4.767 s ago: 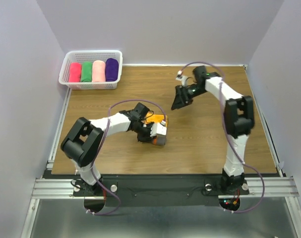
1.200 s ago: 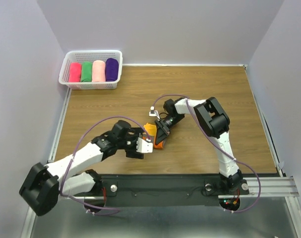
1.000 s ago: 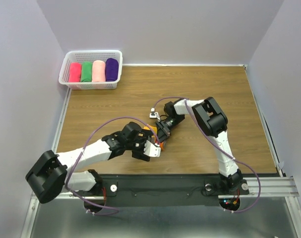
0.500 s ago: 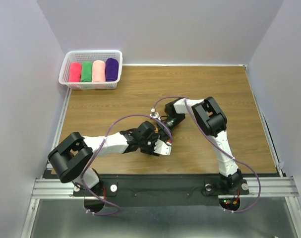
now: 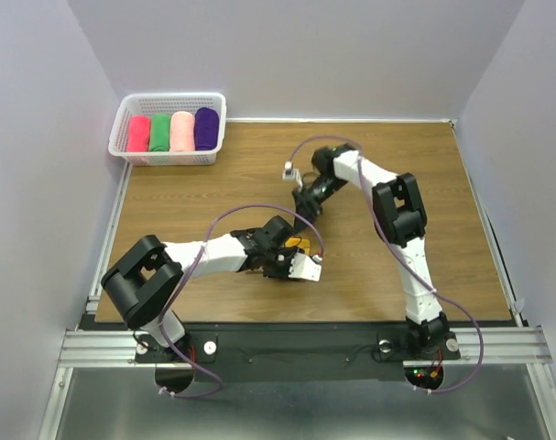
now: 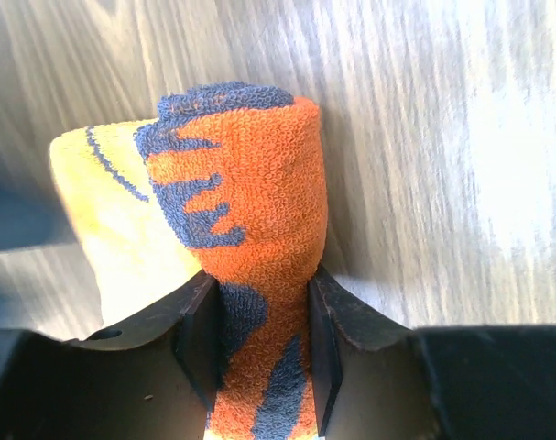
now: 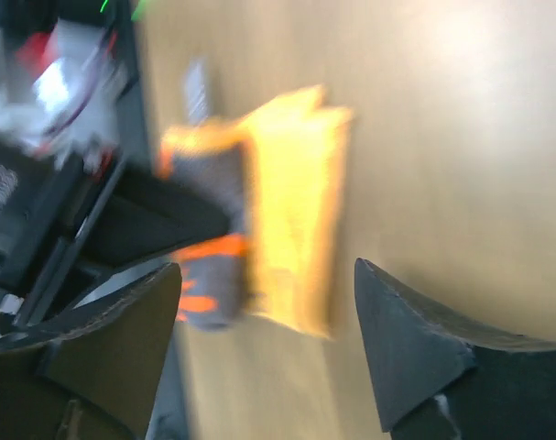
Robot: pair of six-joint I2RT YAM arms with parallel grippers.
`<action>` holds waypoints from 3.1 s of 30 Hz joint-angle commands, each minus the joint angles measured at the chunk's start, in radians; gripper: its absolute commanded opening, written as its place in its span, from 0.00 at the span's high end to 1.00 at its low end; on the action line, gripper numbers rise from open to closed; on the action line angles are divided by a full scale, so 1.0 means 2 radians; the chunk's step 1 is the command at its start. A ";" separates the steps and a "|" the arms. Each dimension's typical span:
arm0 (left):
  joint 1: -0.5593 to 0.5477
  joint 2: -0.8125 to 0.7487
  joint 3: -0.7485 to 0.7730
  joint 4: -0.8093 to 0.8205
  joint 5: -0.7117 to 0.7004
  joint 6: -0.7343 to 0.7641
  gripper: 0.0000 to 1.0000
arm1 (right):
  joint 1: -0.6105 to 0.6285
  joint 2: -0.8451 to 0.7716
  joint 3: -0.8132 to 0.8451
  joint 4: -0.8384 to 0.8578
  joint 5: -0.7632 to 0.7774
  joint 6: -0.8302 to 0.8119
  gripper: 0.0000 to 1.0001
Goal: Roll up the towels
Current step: Roll the towel
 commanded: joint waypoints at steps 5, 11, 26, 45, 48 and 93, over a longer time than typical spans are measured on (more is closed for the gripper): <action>0.043 0.099 0.056 -0.182 0.121 -0.037 0.68 | -0.120 -0.044 0.147 0.030 0.032 0.063 0.12; 0.113 0.196 0.200 -0.289 0.178 -0.019 0.61 | -0.132 -0.234 -0.050 0.099 0.085 0.035 0.00; 0.209 0.413 0.431 -0.463 0.249 0.043 0.55 | 0.041 -0.453 -0.271 0.149 0.296 0.021 0.00; 0.222 0.469 0.491 -0.483 0.237 0.047 0.55 | 0.226 -0.387 -0.439 0.500 0.480 -0.023 0.00; 0.222 0.465 0.486 -0.484 0.236 0.050 0.55 | 0.227 -0.364 -0.424 0.501 0.485 -0.018 0.01; 0.432 -0.245 -0.037 -0.116 0.165 0.053 0.20 | 0.096 -0.137 -0.245 0.255 0.156 0.067 0.99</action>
